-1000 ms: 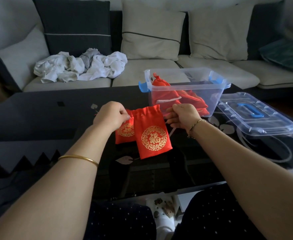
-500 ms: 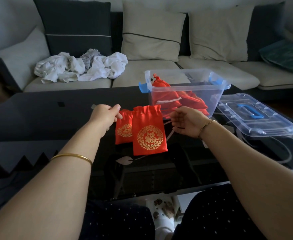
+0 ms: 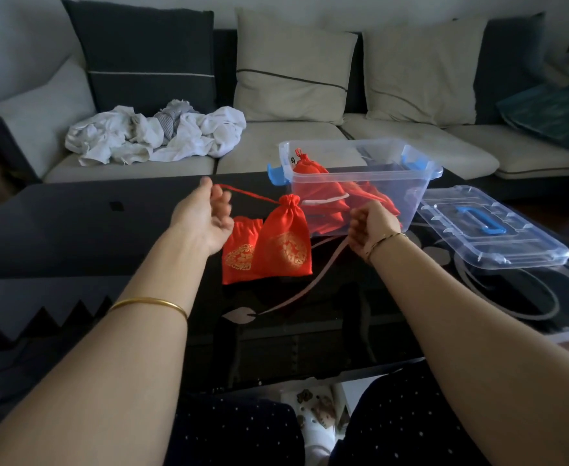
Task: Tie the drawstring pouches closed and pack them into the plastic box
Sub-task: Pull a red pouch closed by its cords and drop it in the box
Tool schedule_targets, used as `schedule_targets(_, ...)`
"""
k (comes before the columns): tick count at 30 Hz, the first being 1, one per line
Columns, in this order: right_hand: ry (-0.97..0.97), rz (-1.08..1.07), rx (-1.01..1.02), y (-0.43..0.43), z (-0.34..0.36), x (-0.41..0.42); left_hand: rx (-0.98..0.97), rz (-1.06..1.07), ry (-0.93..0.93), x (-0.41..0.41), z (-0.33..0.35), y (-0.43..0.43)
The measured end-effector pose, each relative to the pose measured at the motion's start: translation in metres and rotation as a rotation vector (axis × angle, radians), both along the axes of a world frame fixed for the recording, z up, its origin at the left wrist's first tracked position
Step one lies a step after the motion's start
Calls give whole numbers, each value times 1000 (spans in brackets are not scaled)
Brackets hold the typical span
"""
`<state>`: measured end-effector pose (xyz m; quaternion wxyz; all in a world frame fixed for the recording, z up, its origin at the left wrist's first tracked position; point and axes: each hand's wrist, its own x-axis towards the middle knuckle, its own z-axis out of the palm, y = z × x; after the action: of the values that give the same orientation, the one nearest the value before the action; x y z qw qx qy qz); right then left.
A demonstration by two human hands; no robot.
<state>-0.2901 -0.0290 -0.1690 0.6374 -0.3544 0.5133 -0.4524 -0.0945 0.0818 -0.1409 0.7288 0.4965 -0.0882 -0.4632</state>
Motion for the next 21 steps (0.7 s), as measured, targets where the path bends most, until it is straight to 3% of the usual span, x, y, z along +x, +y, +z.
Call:
schedule_targets(5, 32, 72, -401, 11, 26, 12, -131, -165, -310, -13, 16, -3)
schedule_targets(9, 52, 182, -635, 27, 49, 25, -156, -294, -361, -25, 21, -6)
schedule_targets(16, 132, 327, -760, 39, 55, 38, -54, -449, -769, -43, 19, -7)
schedule_targets(21, 107, 372, -705, 39, 54, 40, -47, -465, -907, -45, 15, -10)
